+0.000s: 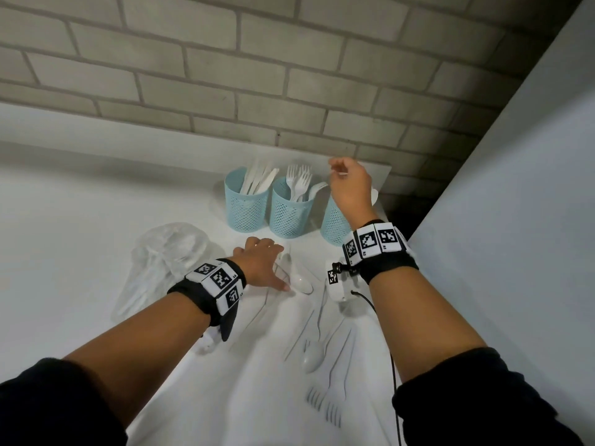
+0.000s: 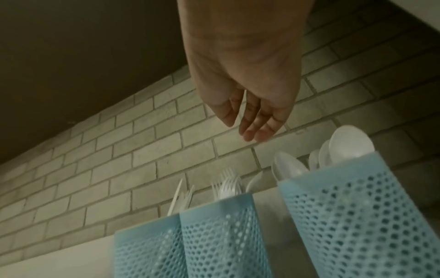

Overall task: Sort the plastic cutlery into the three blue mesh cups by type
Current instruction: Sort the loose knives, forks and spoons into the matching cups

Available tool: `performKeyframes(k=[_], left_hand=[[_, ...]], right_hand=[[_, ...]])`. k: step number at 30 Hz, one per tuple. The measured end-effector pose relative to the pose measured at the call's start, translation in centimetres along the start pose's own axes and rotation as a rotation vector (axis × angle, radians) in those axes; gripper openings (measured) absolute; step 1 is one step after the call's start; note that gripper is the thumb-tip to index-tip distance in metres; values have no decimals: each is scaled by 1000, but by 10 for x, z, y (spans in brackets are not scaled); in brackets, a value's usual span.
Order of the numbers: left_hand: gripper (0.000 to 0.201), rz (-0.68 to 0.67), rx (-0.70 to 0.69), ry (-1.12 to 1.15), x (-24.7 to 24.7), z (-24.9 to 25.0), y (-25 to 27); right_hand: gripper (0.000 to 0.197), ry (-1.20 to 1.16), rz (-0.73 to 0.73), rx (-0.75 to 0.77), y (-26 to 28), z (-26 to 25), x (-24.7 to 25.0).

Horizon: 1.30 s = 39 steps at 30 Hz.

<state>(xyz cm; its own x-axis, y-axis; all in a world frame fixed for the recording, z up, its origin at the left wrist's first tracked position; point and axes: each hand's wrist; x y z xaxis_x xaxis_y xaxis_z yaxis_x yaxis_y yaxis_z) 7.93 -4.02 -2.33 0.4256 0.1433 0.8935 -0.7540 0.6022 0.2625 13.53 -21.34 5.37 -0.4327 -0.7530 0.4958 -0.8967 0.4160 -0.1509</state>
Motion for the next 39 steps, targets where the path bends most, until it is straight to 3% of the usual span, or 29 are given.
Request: performKeyframes(k=[3, 7, 9, 11, 14, 17, 23, 27, 31, 33, 37, 39], left_hand=[[106, -82, -30, -77, -6, 7, -3], [114, -129, -12, -155, -7, 13, -4], [109, -137, 15, -200, -6, 14, -4], [99, -138, 38, -256, -6, 12, -5], [90, -116, 56, -303, -7, 11, -4], [84, -91, 74, -322, -8, 13, -3], [48, -3, 114, -220, -10, 13, -1], [39, 38, 114, -166, -12, 11, 3], [36, 81, 75, -100, -17, 8, 3], [34, 81, 70, -119, -20, 9, 1], [30, 39, 67, -180, -24, 12, -1], [30, 21, 68, -207, -24, 12, -2]], right_hand=[[18, 101, -104, -36, 9, 1, 21], [8, 518, -510, -236, 36, 10, 43], [38, 790, -662, -303, 50, 20, 48], [65, 1011, -709, -313, 59, 34, 46], [90, 1031, -737, -376, 70, 55, 33], [100, 975, -757, -408, 79, 63, 22], [84, 969, -675, -294, 92, 61, 5], [66, 905, -614, -278, 92, 60, -6], [17, 849, -592, -288, 88, 61, -17], [26, 821, -574, -304, 87, 61, -20], [15, 820, -566, -281, 87, 60, -24], [22, 818, -573, -288, 83, 63, -26]])
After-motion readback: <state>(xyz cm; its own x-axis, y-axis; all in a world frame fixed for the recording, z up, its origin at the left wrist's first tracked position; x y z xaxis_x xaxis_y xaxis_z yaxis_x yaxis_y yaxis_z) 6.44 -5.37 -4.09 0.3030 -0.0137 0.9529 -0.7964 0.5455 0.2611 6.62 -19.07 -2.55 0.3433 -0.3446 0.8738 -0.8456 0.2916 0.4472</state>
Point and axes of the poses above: each hand's wrist, its own y-axis away from the middle knuckle, its own x-axis out of the back of the hand, z = x × y, and after that the axes turned 14 degrees about -x, right-handed
